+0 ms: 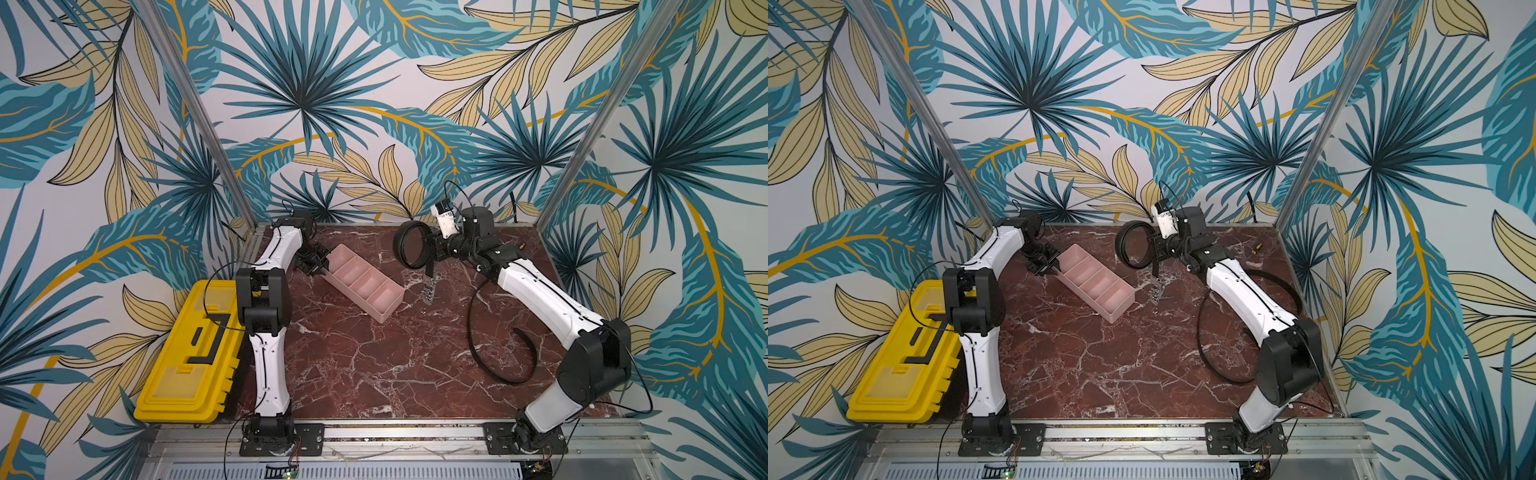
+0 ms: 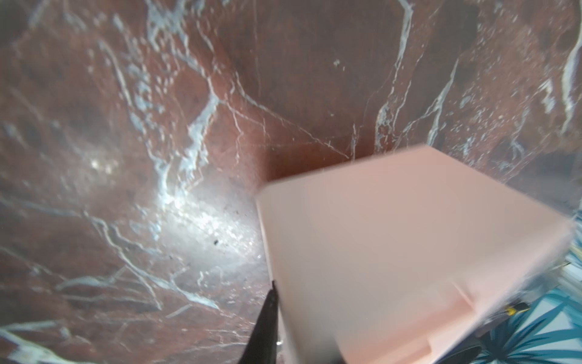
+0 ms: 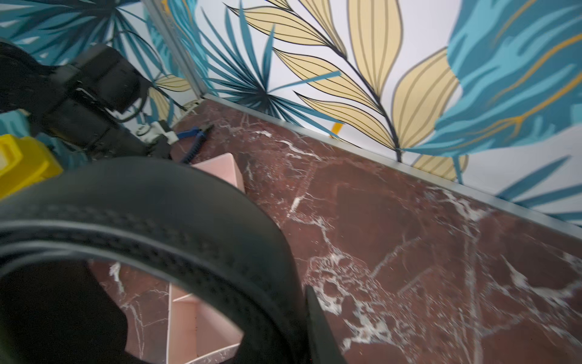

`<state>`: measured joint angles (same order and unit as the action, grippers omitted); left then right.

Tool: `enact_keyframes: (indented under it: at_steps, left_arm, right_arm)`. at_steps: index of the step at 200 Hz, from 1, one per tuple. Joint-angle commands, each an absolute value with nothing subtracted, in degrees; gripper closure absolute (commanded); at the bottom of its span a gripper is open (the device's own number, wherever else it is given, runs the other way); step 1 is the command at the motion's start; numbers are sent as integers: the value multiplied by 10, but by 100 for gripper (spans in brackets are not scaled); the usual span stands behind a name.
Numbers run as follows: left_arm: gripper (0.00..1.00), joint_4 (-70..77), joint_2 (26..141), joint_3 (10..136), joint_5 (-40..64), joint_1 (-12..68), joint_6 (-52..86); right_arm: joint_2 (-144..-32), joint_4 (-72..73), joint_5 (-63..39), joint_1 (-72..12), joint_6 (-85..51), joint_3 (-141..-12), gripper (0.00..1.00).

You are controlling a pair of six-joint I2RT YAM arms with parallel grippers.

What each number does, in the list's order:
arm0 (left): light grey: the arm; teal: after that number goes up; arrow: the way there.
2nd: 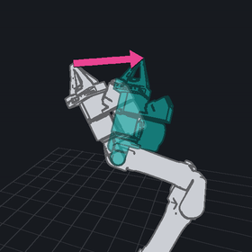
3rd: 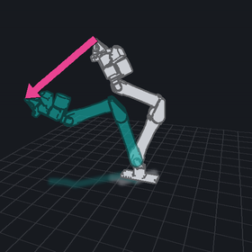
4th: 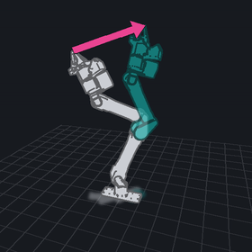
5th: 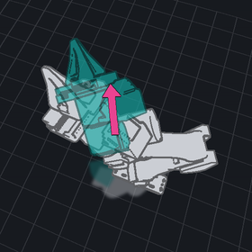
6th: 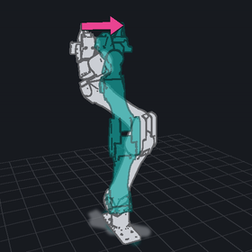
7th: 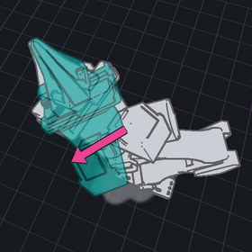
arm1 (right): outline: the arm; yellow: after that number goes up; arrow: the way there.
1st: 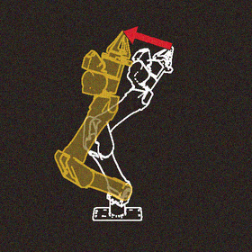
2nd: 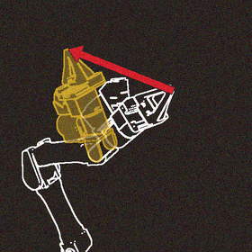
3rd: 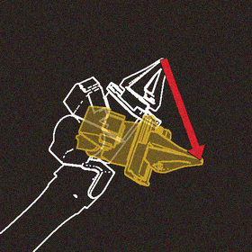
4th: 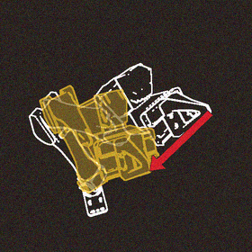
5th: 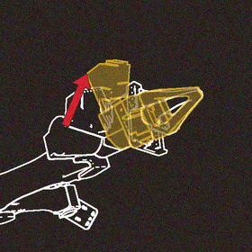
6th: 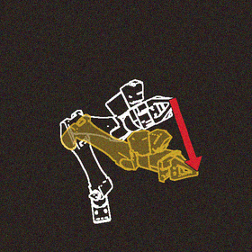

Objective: Place the belts into the storage roll
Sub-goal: Move the container to the center of the board.

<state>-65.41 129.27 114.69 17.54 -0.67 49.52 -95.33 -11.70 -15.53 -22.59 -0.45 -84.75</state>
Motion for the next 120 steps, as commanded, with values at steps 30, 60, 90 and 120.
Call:
enact_keyframes:
  at_steps: [30,60,90,120]
  left_arm:
    - [38,-652,1289,1177,177,-18,455]
    - [19,-653,1216,1185,170,-18,441]
    - [9,-644,1121,1180,206,-17,403]
    - [6,-645,1036,1182,275,-17,350]
  right_arm:
    - [-976,10,-205,-259,-20,-850,100]
    - [-983,54,-186,-281,14,-832,100]
    - [-989,51,-180,-303,49,-828,100]
    - [-983,51,-166,-338,114,-813,100]
